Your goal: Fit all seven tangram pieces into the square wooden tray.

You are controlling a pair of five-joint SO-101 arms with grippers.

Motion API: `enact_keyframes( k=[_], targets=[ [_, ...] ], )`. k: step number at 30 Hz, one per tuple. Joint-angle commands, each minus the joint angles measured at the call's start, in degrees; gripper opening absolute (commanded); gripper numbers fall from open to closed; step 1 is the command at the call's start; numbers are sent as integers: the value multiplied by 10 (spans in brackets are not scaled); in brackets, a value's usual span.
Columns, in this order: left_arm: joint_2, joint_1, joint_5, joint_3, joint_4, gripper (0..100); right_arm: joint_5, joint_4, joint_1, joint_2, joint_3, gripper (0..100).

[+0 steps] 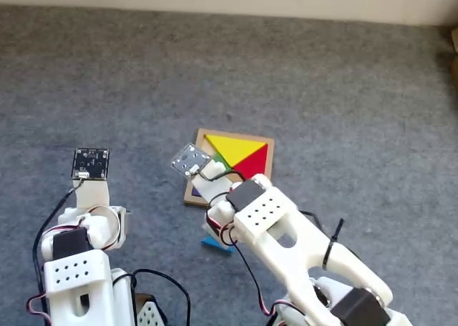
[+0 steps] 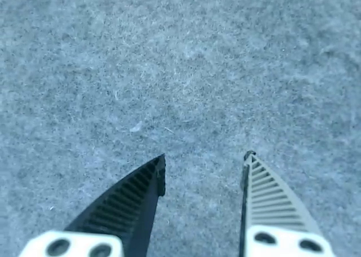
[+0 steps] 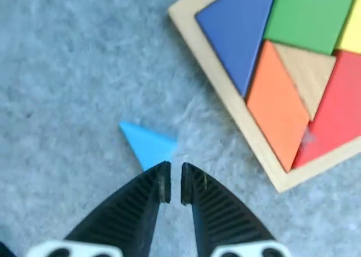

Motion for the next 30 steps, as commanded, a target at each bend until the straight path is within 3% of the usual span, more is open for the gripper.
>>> enact_keyframes(
  k=[1,4,11,20,30],
  targets=[
    [-6,-7,-1,-3,-7,221,11,18,7,-36,-12,53],
    [-6,-38,0,-7,-9,221,11,17,7,-34,-12,73],
    [-6,-68,22,-11,-11,222,10,17,-14,-34,-7,275],
    [-6,-67,22,-10,-23,222,11,0,-99,-29,25,276],
    [-6,-66,23,-10,-23,222,11,-49,-107,95,37,276]
  ],
)
